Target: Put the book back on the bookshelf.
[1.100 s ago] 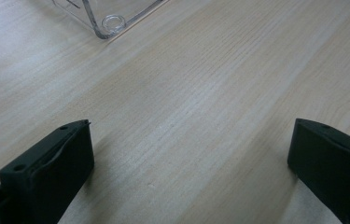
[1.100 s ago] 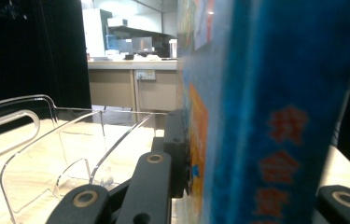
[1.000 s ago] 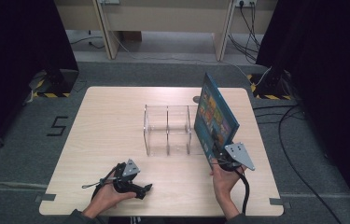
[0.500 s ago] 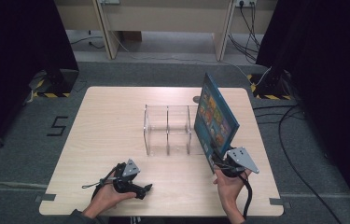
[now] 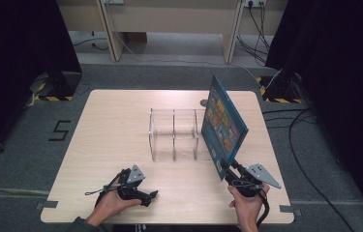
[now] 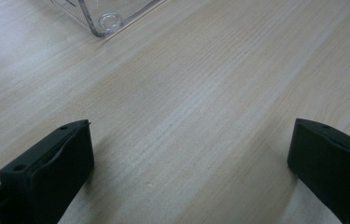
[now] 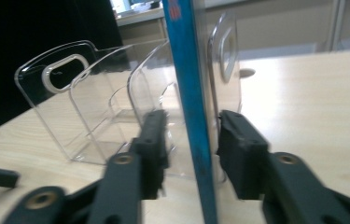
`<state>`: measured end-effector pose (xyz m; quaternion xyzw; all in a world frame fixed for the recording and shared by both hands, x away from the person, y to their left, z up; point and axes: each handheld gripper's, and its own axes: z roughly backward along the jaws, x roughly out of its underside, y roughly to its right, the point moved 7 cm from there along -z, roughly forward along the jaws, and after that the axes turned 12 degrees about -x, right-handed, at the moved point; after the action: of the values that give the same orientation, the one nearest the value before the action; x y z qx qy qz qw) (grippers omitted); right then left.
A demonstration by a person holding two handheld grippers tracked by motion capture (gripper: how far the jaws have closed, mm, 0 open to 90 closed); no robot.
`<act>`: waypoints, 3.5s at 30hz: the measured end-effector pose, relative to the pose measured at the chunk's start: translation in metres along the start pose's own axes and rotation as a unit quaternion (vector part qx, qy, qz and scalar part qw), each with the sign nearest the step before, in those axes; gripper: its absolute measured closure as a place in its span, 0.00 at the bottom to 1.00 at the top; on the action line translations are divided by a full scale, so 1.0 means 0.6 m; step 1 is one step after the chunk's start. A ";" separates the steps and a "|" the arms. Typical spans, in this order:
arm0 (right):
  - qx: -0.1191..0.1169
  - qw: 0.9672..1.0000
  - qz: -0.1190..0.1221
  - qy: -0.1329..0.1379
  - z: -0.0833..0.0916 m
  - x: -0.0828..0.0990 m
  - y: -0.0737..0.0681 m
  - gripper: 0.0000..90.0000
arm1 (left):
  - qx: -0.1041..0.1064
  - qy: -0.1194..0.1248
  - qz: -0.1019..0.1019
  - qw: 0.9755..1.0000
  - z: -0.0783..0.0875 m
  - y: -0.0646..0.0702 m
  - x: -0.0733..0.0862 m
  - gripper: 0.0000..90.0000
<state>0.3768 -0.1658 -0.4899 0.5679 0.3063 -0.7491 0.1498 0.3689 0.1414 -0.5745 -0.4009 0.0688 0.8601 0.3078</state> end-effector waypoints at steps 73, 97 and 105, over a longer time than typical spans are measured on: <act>-0.052 0.997 -0.049 0.006 0.030 0.009 -0.037 0.54 | 0.003 0.001 -0.003 1.000 0.001 0.001 0.000 0.00; -0.037 0.999 -0.024 -0.001 0.070 0.009 -0.012 0.46 | 0.004 0.000 -0.005 1.000 0.001 0.001 0.001 0.00; -0.010 1.000 0.020 -0.013 0.084 0.003 0.009 0.42 | 0.004 0.000 -0.004 1.000 0.001 0.001 0.001 0.00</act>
<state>0.3406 -0.2013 -0.4849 0.5624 0.3000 -0.7504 0.1746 0.3678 0.1414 -0.5745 -0.3999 0.0706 0.8586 0.3127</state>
